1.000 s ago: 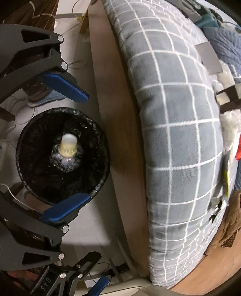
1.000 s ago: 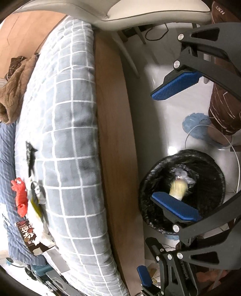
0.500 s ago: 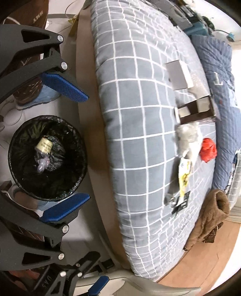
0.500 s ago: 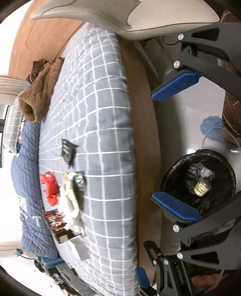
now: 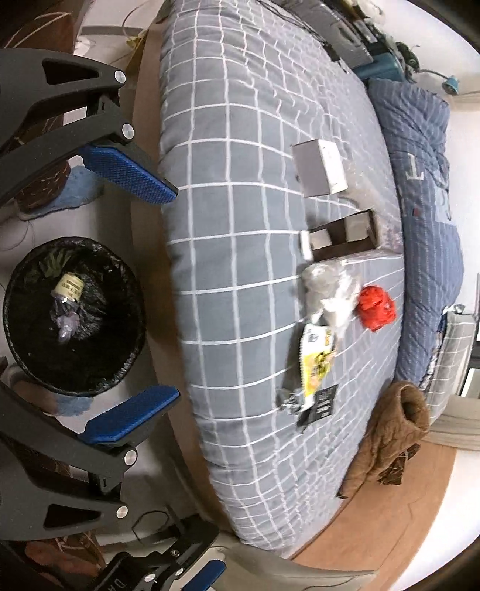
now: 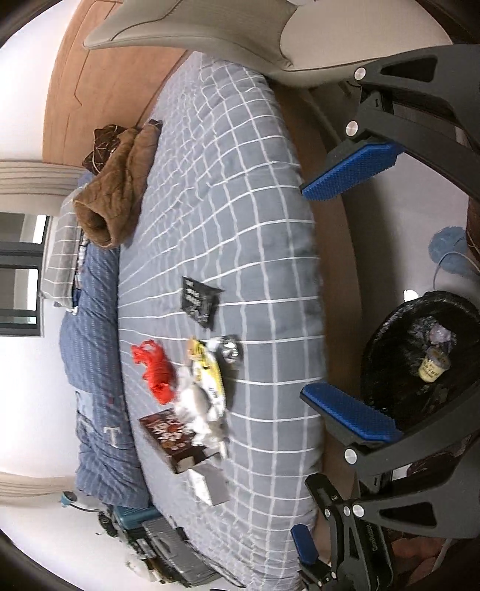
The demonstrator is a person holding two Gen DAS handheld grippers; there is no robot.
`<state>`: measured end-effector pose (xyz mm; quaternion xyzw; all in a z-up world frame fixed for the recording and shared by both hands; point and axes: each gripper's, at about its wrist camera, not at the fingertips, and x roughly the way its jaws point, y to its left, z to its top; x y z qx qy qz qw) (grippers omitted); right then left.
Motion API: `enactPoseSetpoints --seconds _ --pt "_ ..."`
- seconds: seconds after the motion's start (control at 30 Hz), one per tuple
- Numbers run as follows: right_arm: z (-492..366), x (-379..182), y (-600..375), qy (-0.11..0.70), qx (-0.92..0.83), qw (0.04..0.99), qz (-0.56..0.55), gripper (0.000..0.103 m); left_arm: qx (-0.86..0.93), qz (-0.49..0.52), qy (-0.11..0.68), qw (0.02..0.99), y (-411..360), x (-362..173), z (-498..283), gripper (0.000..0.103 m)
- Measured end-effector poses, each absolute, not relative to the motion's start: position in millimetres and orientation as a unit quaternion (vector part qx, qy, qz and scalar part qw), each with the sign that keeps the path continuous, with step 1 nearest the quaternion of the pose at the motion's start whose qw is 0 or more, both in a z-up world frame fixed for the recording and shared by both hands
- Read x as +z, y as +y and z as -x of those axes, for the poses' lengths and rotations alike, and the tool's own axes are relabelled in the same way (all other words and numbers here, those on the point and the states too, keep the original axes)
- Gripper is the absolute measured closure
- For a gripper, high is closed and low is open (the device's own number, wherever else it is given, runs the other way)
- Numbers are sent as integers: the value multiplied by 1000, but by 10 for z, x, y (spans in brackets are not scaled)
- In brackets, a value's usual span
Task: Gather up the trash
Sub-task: 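Move both grippers back toward the bed, right toward the black wrapper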
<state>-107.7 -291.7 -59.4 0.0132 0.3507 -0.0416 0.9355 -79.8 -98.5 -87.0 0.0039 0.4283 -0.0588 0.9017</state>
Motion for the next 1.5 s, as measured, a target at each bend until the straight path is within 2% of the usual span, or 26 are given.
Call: enactPoseSetpoints --seconds 0.47,1.13,1.27,1.5 --pt "630 -459 -2932 332 -45 942 -4 8 -46 -5 398 916 -840 -588 466 6" --pt "-343 -477 -2984 346 -48 937 -11 8 0 10 401 916 -473 -553 -640 7" --pt "-665 -536 -2978 363 -48 930 -15 12 0 5 400 917 -482 -554 -846 7" --pt "-1126 -729 -2959 398 -52 916 -5 12 2 5 406 914 -502 -607 -1198 6"
